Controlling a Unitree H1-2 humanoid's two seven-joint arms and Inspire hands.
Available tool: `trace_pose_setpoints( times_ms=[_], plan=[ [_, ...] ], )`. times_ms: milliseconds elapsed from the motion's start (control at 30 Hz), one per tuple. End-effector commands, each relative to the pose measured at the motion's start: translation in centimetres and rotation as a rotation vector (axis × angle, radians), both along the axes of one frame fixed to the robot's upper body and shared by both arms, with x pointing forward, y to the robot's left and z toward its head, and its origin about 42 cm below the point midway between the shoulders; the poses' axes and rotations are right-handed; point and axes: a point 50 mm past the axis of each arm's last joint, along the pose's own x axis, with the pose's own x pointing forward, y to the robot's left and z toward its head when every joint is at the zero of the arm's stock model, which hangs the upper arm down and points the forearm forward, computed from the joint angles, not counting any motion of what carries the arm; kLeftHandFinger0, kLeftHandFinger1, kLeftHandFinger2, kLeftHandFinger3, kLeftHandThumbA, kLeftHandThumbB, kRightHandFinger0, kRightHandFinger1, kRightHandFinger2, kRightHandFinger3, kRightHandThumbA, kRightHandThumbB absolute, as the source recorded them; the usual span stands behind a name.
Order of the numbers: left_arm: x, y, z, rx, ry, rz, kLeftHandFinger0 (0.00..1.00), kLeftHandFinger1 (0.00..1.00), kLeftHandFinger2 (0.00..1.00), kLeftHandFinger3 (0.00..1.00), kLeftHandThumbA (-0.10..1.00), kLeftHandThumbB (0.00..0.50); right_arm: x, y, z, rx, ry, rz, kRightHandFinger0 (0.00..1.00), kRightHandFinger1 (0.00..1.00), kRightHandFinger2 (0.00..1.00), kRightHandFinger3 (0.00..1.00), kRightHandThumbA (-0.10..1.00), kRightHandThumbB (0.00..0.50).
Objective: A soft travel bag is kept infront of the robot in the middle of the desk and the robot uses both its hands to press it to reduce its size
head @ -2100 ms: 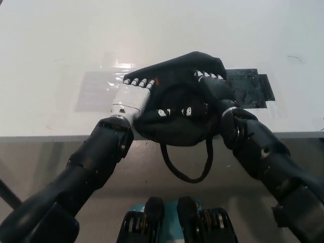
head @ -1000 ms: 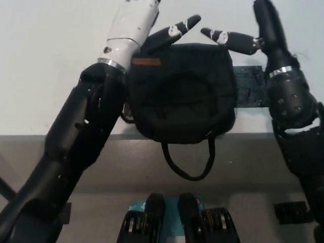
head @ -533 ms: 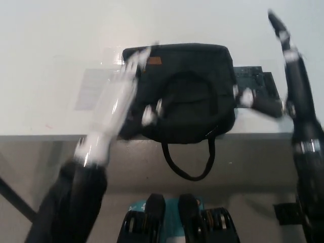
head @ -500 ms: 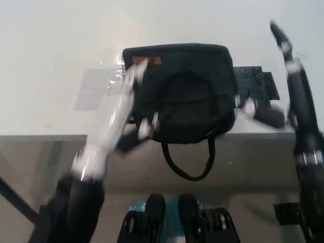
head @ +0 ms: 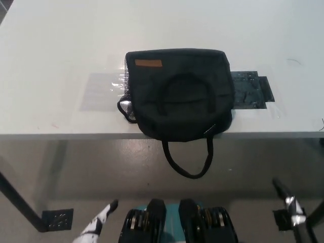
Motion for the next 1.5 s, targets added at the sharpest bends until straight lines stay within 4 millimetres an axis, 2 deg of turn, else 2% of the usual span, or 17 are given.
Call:
trace_pose_setpoints(
  times_ms=[0, 33, 100, 133, 200, 233, 267, 300, 333, 467, 500, 633, 967, 1200, 1233, 1400, 1467],
  plan=[
    [-1.0, 1.6, -1.6, -0.135, -0.127, 0.012, 1.00, 1.00, 1.00, 1.00, 1.00, 0.304, -1.9, -0.2, -2.6, 0.194, -0.120, -0.010, 1.00, 1.00, 1.00, 1.00, 1.00, 0.168],
    [-0.8, 1.7, -2.0, -0.136, -0.112, 0.017, 1.00, 1.00, 1.00, 1.00, 1.00, 0.323, -1.7, -0.2, -3.1, 0.215, -0.103, -0.027, 1.00, 1.00, 1.00, 1.00, 1.00, 0.165],
    [-0.7, 1.7, -2.3, -0.150, -0.098, 0.022, 1.00, 1.00, 1.00, 1.00, 1.00, 0.331, -1.6, -0.3, -3.6, 0.236, -0.082, -0.033, 1.00, 1.00, 1.00, 1.00, 1.00, 0.159],
    [-0.6, 1.7, -2.5, -0.165, -0.079, 0.028, 1.00, 1.00, 1.00, 1.00, 1.00, 0.333, -1.4, -0.2, -4.4, 0.261, -0.054, -0.038, 1.00, 1.00, 1.00, 1.00, 1.00, 0.180],
    [-0.5, 2.1, -3.0, -0.179, -0.075, 0.037, 1.00, 1.00, 1.00, 1.00, 1.00, 0.310, -1.1, 0.1, -5.2, 0.258, -0.030, -0.037, 1.00, 1.00, 1.00, 1.00, 1.00, 0.184],
    [-0.4, 2.4, -3.2, -0.186, -0.047, 0.048, 1.00, 1.00, 1.00, 1.00, 1.00, 0.331, -0.7, 0.2, -5.9, 0.260, -0.013, -0.036, 1.00, 1.00, 1.00, 1.00, 1.00, 0.214],
    [-0.2, 2.5, -3.3, -0.173, -0.063, 0.047, 1.00, 1.00, 1.00, 1.00, 1.00, 0.296, -0.5, 0.3, -5.9, 0.255, -0.015, -0.035, 1.00, 1.00, 1.00, 1.00, 1.00, 0.211],
    [0.0, 2.5, -3.5, -0.178, -0.061, 0.043, 1.00, 1.00, 1.00, 1.00, 1.00, 0.283, -0.3, 0.3, -6.2, 0.258, -0.008, -0.038, 1.00, 1.00, 1.00, 1.00, 1.00, 0.231],
    [0.2, 2.5, -3.6, -0.179, -0.059, 0.044, 1.00, 1.00, 1.00, 1.00, 1.00, 0.294, 0.0, 0.2, -6.3, 0.252, -0.007, -0.043, 1.00, 1.00, 1.00, 1.00, 1.00, 0.222],
    [0.9, 2.4, -3.8, -0.150, -0.074, 0.033, 1.00, 1.00, 1.00, 1.00, 1.00, 0.295, 0.5, -0.1, -6.4, 0.263, -0.008, -0.051, 1.00, 1.00, 1.00, 1.00, 1.00, 0.225],
    [0.8, 2.4, -3.7, -0.138, -0.075, 0.033, 1.00, 1.00, 1.00, 1.00, 1.00, 0.273, 0.5, -0.1, -6.5, 0.261, -0.007, -0.052, 1.00, 1.00, 1.00, 1.00, 1.00, 0.223],
    [1.0, 2.5, -3.5, -0.140, -0.085, 0.032, 1.00, 1.00, 1.00, 1.00, 1.00, 0.270, 0.8, 0.0, -6.7, 0.284, -0.002, -0.058, 1.00, 1.00, 1.00, 1.00, 1.00, 0.273],
    [1.3, 2.7, -3.3, -0.135, -0.081, 0.044, 1.00, 1.00, 1.00, 1.00, 1.00, 0.293, 1.4, 0.0, -6.1, 0.267, -0.027, -0.050, 1.00, 1.00, 1.00, 1.00, 1.00, 0.252],
    [1.4, 2.7, -3.3, -0.116, -0.100, 0.044, 1.00, 1.00, 1.00, 1.00, 1.00, 0.272, 1.8, 0.0, -5.9, 0.241, -0.043, -0.046, 1.00, 1.00, 1.00, 1.00, 1.00, 0.260],
    [1.5, 2.7, -3.2, -0.098, -0.107, 0.046, 1.00, 1.00, 1.00, 1.00, 1.00, 0.266, 1.8, 0.0, -5.9, 0.236, -0.041, -0.037, 1.00, 1.00, 1.00, 1.00, 1.00, 0.278],
    [1.3, 2.6, -3.1, -0.108, -0.093, 0.045, 1.00, 1.00, 1.00, 1.00, 1.00, 0.282, 2.0, -0.1, -5.9, 0.246, -0.038, -0.027, 1.00, 1.00, 1.00, 1.00, 1.00, 0.263],
    [1.3, 2.6, -3.2, -0.098, -0.103, 0.043, 1.00, 1.00, 1.00, 1.00, 1.00, 0.263, 2.0, -0.2, -5.9, 0.244, -0.040, -0.029, 1.00, 1.00, 1.00, 1.00, 1.00, 0.265]
  ],
)
